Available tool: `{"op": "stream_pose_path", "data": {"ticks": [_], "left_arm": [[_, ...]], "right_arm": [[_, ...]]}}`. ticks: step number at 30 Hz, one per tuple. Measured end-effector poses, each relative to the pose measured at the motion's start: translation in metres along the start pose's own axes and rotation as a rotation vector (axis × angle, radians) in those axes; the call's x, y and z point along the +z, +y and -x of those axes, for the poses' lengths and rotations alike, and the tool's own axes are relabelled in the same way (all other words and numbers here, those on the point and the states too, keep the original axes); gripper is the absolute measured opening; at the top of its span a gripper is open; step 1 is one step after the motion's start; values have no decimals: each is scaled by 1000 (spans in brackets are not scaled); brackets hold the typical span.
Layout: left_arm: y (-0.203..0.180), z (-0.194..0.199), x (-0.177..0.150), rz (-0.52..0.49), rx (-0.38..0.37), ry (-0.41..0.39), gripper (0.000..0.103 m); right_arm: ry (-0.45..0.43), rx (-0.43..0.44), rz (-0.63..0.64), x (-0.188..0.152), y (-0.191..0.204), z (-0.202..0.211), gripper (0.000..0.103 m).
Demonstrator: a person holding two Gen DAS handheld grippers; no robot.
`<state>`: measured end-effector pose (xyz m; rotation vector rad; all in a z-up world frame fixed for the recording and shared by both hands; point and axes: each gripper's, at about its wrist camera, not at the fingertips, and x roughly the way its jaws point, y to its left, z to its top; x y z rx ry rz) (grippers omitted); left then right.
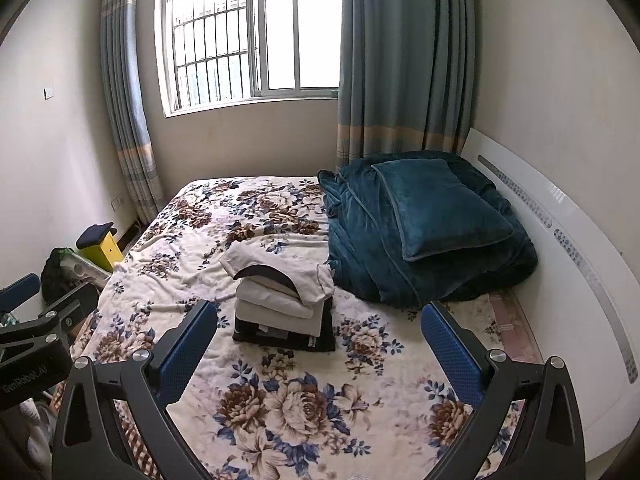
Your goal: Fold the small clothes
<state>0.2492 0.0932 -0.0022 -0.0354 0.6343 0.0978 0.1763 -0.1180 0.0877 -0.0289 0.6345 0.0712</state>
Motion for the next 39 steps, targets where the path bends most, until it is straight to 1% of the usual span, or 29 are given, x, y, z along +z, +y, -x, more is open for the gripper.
{"op": "stream_pose_path", "data": {"ticks": [10, 23, 39], "left_arm": [[3, 3, 1, 9, 2, 7, 103], [0, 12, 0, 7, 13, -10, 103], [-3, 16, 2, -4, 5, -18, 103]], "right_arm": [[1, -4, -1, 1, -2, 0, 103], [0, -8, -5, 1, -9, 1, 103], [-11, -9, -7, -1, -16, 9, 103]]}}
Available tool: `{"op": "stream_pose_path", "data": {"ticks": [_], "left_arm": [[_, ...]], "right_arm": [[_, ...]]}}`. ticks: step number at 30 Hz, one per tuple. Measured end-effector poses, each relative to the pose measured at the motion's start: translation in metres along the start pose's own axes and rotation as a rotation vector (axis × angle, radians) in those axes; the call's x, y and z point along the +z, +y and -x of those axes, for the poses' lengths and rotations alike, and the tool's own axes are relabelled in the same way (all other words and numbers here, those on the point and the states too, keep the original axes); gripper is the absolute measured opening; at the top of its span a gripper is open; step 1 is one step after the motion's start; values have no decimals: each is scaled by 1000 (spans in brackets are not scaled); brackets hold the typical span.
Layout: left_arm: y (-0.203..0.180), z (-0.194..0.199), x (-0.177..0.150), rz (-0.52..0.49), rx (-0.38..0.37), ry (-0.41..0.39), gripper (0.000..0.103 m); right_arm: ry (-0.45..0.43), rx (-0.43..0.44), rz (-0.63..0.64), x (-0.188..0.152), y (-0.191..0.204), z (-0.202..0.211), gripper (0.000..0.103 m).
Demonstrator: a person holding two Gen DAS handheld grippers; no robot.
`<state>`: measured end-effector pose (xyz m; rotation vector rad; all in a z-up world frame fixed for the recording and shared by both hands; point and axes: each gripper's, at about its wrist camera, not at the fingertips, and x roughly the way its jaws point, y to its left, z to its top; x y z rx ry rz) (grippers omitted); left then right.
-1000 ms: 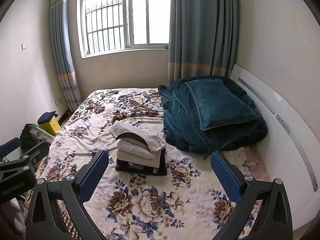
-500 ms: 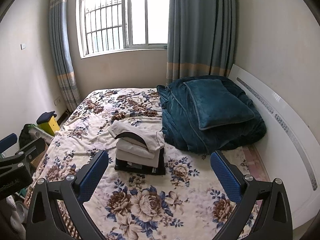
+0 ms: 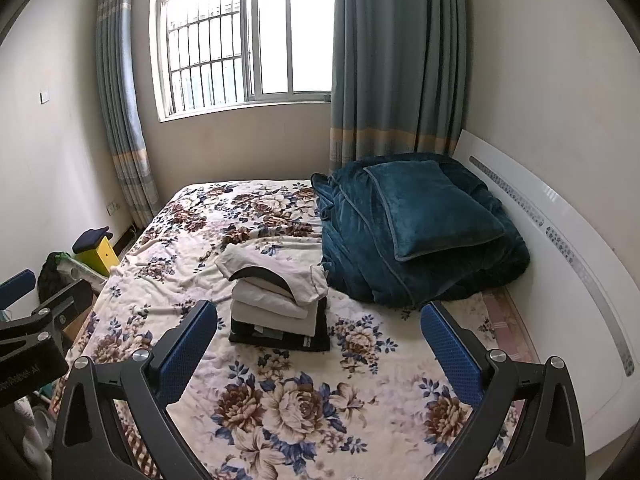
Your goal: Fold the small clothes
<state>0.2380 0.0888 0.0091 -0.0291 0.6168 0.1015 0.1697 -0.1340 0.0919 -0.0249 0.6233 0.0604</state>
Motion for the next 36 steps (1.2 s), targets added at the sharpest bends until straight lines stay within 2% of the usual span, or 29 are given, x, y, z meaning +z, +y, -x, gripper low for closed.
{"op": "stream_pose_path", "data": {"ticks": [36], "left_arm": [[-2, 12, -2, -3, 9, -12, 103]], "right_arm": [[-5, 0, -2, -3, 0, 1, 103]]}}
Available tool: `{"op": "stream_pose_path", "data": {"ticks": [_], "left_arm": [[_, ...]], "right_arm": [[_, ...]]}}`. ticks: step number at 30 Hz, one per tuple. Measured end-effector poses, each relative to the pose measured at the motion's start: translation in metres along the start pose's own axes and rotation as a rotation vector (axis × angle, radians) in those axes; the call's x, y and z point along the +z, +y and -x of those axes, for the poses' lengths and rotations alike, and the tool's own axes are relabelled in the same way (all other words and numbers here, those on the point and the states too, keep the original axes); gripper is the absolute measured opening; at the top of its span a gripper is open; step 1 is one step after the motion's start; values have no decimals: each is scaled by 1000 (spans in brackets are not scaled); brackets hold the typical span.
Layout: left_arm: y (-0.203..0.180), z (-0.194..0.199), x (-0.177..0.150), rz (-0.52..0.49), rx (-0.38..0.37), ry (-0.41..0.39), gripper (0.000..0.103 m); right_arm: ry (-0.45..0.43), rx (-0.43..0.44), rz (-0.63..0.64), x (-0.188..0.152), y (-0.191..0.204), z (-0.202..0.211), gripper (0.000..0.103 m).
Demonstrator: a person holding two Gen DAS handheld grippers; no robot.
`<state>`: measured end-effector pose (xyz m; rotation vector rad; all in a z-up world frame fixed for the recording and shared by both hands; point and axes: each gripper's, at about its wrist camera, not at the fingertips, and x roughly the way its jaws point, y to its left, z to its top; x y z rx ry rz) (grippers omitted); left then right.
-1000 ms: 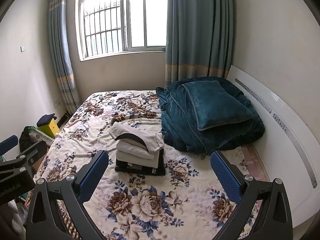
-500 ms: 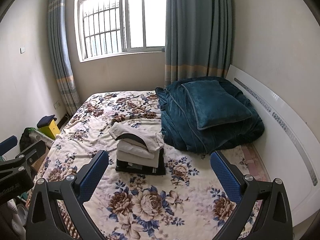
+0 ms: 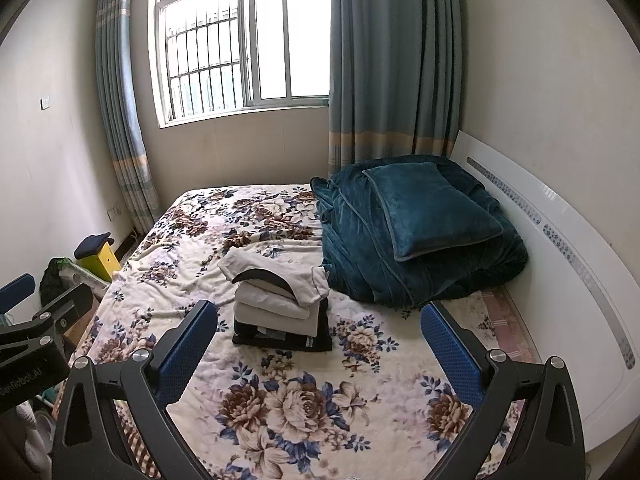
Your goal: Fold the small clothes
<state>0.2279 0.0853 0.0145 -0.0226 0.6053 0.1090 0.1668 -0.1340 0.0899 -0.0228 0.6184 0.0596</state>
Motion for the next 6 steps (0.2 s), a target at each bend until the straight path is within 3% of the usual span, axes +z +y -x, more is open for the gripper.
{"op": "stream_pose_path", "data": {"ticks": [6], "left_arm": [[2, 1, -1, 0, 3, -6, 103]], "right_arm": [[-1, 1, -1, -1, 0, 0, 103]]}}
